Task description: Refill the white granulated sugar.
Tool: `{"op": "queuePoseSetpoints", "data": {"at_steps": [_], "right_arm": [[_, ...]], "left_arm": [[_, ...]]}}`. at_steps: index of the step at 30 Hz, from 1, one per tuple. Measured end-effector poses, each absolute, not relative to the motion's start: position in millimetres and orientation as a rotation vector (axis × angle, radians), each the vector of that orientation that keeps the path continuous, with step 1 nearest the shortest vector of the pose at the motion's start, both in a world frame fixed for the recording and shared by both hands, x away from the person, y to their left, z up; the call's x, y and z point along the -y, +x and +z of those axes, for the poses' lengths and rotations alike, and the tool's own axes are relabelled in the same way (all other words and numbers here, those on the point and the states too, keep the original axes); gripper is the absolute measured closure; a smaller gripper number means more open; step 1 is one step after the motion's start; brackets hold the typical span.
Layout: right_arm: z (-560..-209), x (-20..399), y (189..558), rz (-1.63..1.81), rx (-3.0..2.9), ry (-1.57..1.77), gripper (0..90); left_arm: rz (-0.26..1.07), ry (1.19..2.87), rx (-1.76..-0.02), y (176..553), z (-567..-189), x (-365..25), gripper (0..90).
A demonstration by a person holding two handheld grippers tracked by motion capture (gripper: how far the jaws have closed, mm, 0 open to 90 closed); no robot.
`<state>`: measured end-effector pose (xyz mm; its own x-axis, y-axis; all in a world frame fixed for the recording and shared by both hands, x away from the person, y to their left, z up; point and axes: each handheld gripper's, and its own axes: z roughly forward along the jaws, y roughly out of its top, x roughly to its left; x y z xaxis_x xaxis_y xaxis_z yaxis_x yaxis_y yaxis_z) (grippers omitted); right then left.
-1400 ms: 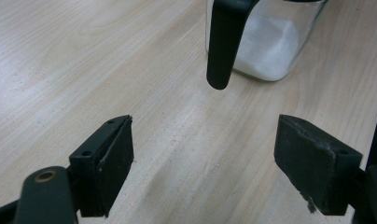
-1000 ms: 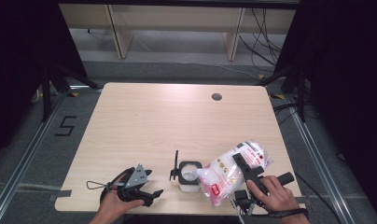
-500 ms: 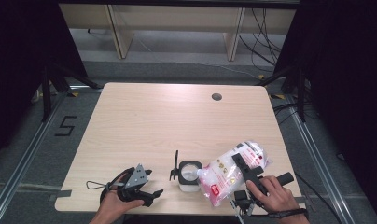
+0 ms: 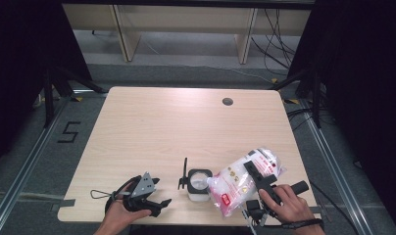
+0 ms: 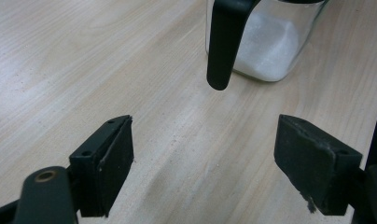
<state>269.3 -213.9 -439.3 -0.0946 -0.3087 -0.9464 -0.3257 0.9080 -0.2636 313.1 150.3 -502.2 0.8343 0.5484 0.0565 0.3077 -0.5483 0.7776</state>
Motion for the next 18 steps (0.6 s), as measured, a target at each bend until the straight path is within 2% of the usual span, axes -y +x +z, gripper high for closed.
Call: {"op": "queuePoseSetpoints", "data": {"at_steps": [18], "right_arm": [[-439.5,214.1,270.0,0.003,-1.690,-0.494,45.8]], "left_arm": [[0.351,2.168,-0.662,311.1,-503.5,-148.8,19.4]]}}
